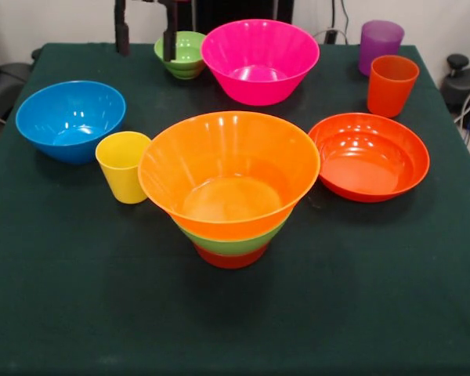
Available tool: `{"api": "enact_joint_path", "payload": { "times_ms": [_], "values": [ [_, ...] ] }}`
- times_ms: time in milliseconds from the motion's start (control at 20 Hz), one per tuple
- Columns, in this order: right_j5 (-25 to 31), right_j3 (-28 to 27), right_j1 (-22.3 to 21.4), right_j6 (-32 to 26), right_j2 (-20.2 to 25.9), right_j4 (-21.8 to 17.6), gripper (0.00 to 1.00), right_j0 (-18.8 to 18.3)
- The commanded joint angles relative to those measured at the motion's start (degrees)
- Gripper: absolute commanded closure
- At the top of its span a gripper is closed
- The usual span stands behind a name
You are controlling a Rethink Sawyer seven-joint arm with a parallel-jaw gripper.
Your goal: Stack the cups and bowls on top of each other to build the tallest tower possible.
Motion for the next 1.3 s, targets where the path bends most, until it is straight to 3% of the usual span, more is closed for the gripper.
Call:
{"api": "enact_joint_path", "payload": {
  "times_ms": [50,400,750,1050,1300],
  "values": [
    [10.53,7.31,4.04,-20.75,12.84,1.77,0.0,-2.13],
    [15.01,10.34,5.75,-23.9,17.33,4.19,0.0,-5.97],
    [17.59,11.65,7.69,-23.6,18.71,2.48,0.0,-7.85],
    [16.45,12.41,9.4,-22.65,18.66,-0.52,0.0,-9.81],
    [18.15,12.56,9.07,-22.29,19.27,-0.49,0.0,-9.9]
  ]
}}
